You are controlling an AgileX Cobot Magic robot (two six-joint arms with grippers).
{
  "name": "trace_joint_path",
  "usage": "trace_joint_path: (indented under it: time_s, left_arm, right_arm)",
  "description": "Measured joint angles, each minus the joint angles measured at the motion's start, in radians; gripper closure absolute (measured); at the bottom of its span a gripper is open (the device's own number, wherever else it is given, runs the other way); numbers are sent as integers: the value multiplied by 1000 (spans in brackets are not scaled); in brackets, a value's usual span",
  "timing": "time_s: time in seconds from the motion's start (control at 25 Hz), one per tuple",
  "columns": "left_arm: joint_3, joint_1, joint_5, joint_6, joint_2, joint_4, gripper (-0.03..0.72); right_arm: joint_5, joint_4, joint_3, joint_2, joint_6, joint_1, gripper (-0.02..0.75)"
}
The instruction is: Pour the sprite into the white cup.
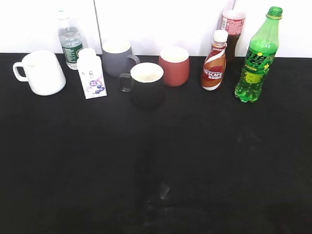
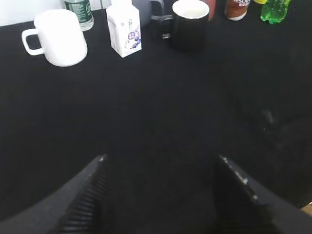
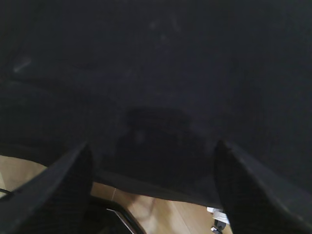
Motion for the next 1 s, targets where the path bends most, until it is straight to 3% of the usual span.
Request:
trace_joint_path:
  time_s: [0.16,0.36,0.44,0.56,0.64,0.8,1.0]
  left_arm:
    - [0,0,0,0,0,-1,185]
    - [0,6,0,0,0,-1,267]
    - [0,85,0,0,-1,-2,298]
    - [0,294,0,0,-17,-4,342]
    - [0,364,0,0,-36,-4,382]
    - [1,372,1,0,-73,-5,440]
    - [2,372,1,0,-73,-5,445]
  right_arm:
    - [-1,0,0,0,1,0,166]
    - [-2,0,0,-1,2,0,166]
    - [-3,0,1,-12,3,-58,166]
    - [-3,0,2,-67,3,-290,166]
    - [-3,0,2,-152,3,-334,166]
    - [-2,0,3,-232,3,-336,166]
    - [-2,0,4,-232,3,-336,166]
